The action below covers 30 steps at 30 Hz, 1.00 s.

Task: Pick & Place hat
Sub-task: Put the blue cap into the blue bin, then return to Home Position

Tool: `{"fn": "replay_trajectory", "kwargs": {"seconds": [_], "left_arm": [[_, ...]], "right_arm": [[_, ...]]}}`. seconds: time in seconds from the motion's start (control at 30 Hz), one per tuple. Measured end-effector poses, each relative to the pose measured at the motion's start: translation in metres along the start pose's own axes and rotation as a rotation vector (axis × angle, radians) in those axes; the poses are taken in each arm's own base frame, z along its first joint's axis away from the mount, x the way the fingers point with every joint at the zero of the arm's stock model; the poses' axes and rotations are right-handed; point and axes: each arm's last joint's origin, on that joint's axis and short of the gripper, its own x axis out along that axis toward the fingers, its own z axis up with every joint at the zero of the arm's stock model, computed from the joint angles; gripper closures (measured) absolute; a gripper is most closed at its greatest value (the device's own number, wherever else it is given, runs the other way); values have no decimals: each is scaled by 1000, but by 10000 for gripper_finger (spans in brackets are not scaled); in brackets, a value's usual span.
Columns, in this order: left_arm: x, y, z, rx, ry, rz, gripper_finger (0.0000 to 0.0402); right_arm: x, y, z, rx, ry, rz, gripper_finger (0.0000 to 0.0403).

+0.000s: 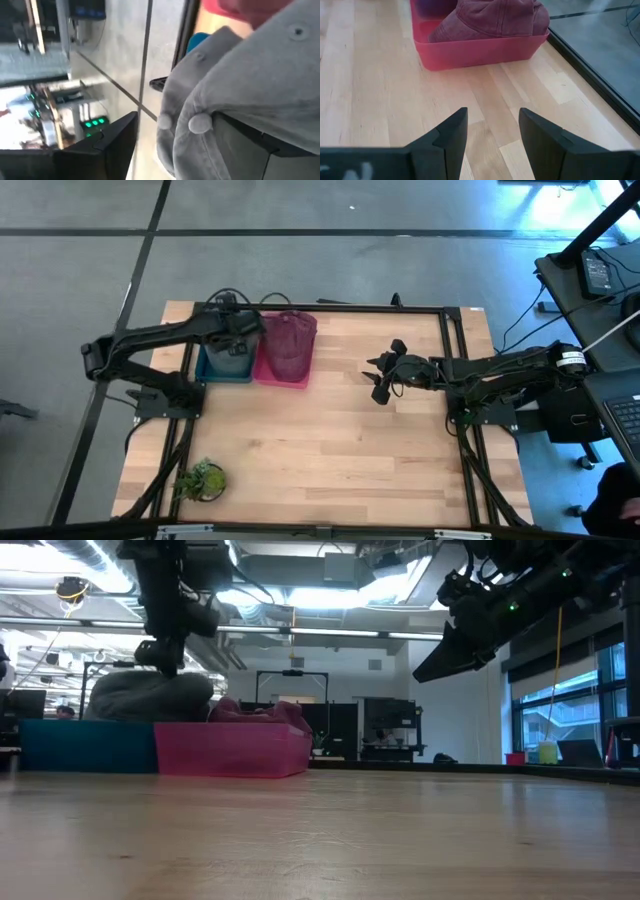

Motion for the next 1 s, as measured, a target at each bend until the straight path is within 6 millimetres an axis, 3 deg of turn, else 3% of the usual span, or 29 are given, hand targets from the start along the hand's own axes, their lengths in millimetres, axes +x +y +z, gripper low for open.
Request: {"fn": "replay_trajectory", "kwargs": {"seconds": [0.17,0.3,0.4,0.5,0.67,0.87,1.0], "left_arm": [[-12,12,-10,-228,-79,-36,151],[-38,29,-22,-500,-337,-180,151],[-55,30,-33,-650,-599,-273,150],[-62,16,-46,-733,-825,-337,152],[-59,-27,-61,-774,-1117,-494,154],[-50,-63,-76,-714,-1294,-527,152],[-47,-70,-83,-708,-1359,-545,154]], "right_arm": [[0,0,0,0,0,0,226],[0,1,-1,-3,-1,3,226],[-1,5,-10,-28,-26,43,226],[-5,8,-20,-23,-92,130,226],[-23,4,-36,34,-159,322,226],[-42,-6,-56,100,-280,353,226],[-51,-10,-61,102,-356,400,226]]}}
